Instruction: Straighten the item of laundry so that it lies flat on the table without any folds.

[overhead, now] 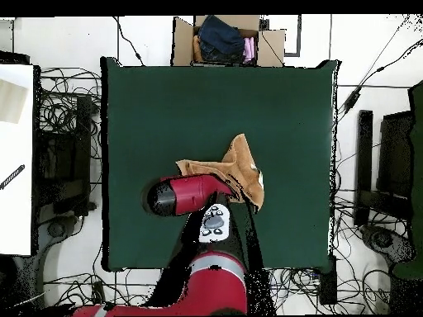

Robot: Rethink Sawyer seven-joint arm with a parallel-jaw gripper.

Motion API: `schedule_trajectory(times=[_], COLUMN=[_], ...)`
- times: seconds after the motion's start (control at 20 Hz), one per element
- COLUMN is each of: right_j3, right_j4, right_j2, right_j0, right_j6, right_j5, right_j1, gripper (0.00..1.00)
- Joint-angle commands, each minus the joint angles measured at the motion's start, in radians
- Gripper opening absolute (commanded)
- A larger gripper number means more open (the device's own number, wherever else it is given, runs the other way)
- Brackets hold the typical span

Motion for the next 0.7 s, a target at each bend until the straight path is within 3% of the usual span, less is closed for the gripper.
schedule_trajectory(times=[0.05, 0.7], right_j3=[0.03, 0.007], right_j4=[0.073, 0.144], right_j2=[-0.033, -0.052], right_j0=[0.05, 0.106], right_j6=[0.287, 0.271], right_j5=[-0.015, 0.012], right_j1=[0.055, 0.089], gripper=[0.0, 0.0])
